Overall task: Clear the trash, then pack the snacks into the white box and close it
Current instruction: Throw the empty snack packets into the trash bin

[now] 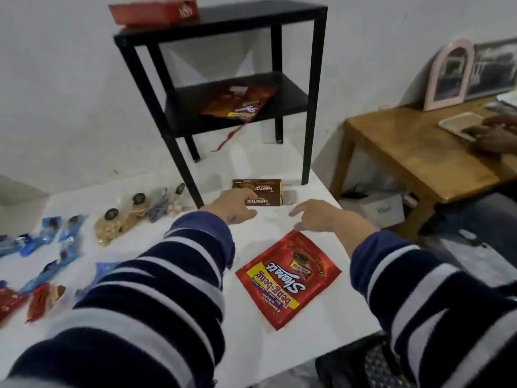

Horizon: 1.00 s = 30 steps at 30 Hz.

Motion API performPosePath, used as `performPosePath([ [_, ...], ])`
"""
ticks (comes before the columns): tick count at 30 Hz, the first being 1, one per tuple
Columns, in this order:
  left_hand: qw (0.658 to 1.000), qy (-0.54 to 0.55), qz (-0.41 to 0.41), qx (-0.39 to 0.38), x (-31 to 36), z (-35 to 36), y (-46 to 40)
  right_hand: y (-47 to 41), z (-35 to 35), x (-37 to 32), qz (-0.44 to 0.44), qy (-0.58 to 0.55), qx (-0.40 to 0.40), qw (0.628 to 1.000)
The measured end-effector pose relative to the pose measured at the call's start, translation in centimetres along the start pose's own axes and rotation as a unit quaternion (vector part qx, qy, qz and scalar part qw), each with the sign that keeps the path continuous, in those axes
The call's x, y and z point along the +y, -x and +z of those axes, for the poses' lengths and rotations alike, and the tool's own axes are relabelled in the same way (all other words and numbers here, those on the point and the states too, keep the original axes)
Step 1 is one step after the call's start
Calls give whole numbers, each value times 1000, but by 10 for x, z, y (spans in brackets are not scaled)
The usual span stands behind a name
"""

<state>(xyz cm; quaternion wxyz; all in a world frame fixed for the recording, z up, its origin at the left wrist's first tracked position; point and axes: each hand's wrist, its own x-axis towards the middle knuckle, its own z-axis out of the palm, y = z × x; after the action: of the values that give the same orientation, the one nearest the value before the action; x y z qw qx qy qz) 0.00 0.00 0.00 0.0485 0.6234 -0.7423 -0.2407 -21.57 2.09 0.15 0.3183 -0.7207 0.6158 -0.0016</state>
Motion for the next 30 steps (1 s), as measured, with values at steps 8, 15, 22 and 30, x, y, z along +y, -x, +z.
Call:
performPosePath([
  [8,993,-59,103,23,-50,20,-89,-32,61,29,65,-54,7,996],
  [15,954,-259,139,-63,-64,27,-154,-48,81,47,95,-62,46,992],
  [22,969,-209,121,-44,-65,32,-139,-49,60,50,88,-82,14,993],
  [30,997,72,-20,15,-49,22,-65,-16,14,36,84,-252,-40,963],
])
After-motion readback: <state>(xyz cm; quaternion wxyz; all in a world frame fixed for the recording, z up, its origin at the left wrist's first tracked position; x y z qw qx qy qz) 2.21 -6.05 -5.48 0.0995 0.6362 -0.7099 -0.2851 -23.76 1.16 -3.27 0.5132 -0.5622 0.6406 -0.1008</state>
